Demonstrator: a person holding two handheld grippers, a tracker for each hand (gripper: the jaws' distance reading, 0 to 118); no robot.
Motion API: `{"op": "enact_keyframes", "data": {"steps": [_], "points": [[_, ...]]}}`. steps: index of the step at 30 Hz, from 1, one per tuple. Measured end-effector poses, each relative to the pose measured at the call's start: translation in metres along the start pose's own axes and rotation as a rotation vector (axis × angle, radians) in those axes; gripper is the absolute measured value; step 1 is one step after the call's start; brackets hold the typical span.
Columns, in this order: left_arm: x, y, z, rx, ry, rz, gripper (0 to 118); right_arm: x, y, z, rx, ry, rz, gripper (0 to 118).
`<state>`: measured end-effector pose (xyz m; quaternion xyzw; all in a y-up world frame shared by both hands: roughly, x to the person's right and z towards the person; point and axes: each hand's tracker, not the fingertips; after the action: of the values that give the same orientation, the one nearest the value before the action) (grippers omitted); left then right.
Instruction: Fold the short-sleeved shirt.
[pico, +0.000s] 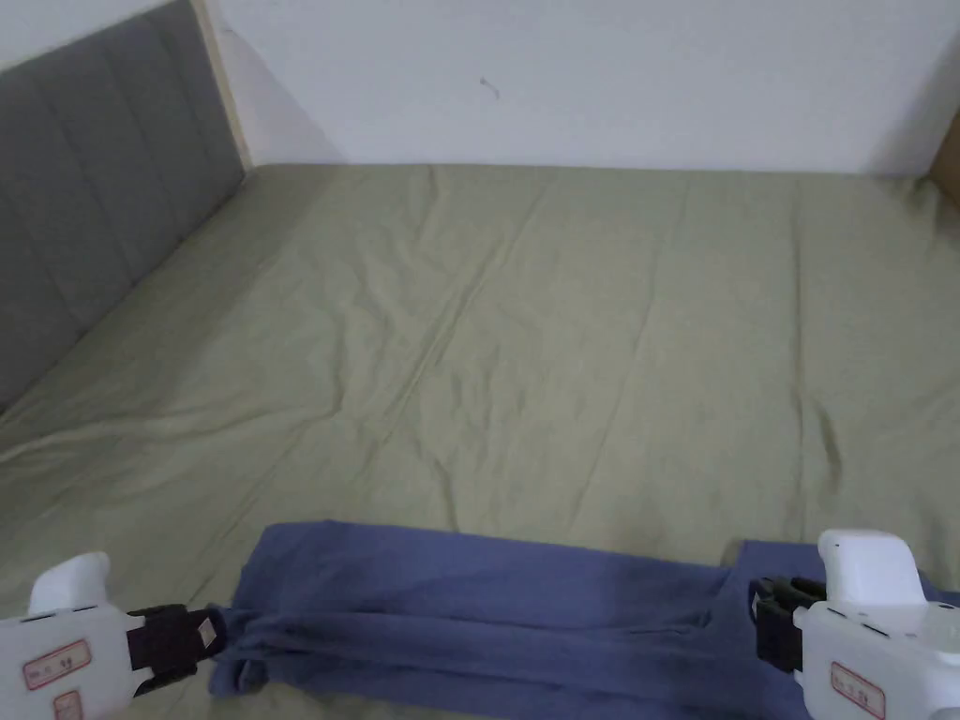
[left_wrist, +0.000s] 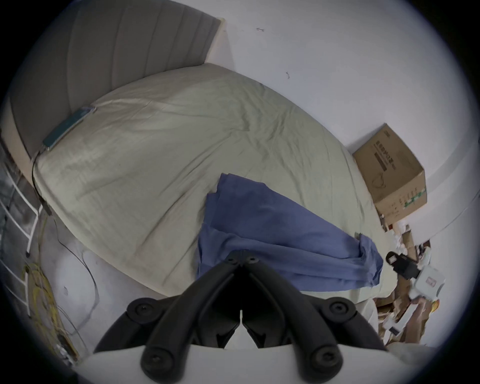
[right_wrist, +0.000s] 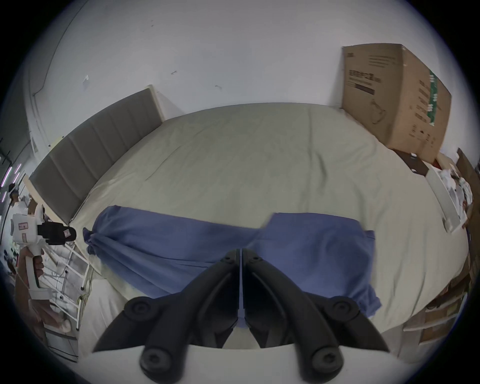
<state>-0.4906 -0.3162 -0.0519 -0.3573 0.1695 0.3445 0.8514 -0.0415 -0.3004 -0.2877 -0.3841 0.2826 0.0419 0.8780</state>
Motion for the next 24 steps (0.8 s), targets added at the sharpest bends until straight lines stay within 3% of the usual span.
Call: {"op": "enact_keyframes", "data": {"steps": [1,2,3,4,7,11,14,21,22,23,24], "points": [[-0.004,0.001,0.000,-0.001,-0.016,0.016,11,-0.003,0.001,-0.003,0.001,0.001,0.006,3],[-0.008,0.001,0.000,-0.002,-0.034,0.044,40,-0.005,0.002,-0.006,-0.001,0.003,0.011,3],[-0.014,0.001,-0.002,0.002,-0.060,0.096,76,-0.005,0.003,-0.013,-0.005,0.004,0.014,3],[-0.019,0.002,-0.004,-0.016,-0.097,0.123,102,-0.007,0.004,-0.017,-0.009,0.005,0.014,3],[-0.034,-0.001,-0.017,-0.028,-0.157,0.198,113,-0.014,0.004,-0.026,-0.026,0.028,0.014,3],[-0.055,-0.005,-0.039,-0.028,-0.196,0.339,111,-0.022,0.004,-0.039,-0.052,0.039,0.027,3],[-0.071,-0.007,-0.065,-0.087,-0.265,0.470,111,-0.024,0.004,-0.054,-0.095,0.064,-0.010,3],[-0.057,-0.001,-0.078,-0.066,-0.340,0.499,110,-0.033,0.003,-0.066,-0.128,0.072,0.007,3],[-0.062,-0.002,-0.086,-0.068,-0.339,0.510,103,-0.033,0.003,-0.068,-0.134,0.066,0.012,3],[-0.062,-0.002,-0.087,-0.068,-0.334,0.505,83,-0.033,0.002,-0.068,-0.137,0.063,0.010,3],[-0.066,0.001,-0.088,-0.067,-0.321,0.500,40,-0.031,0.001,-0.069,-0.143,0.061,0.003,3]]}}
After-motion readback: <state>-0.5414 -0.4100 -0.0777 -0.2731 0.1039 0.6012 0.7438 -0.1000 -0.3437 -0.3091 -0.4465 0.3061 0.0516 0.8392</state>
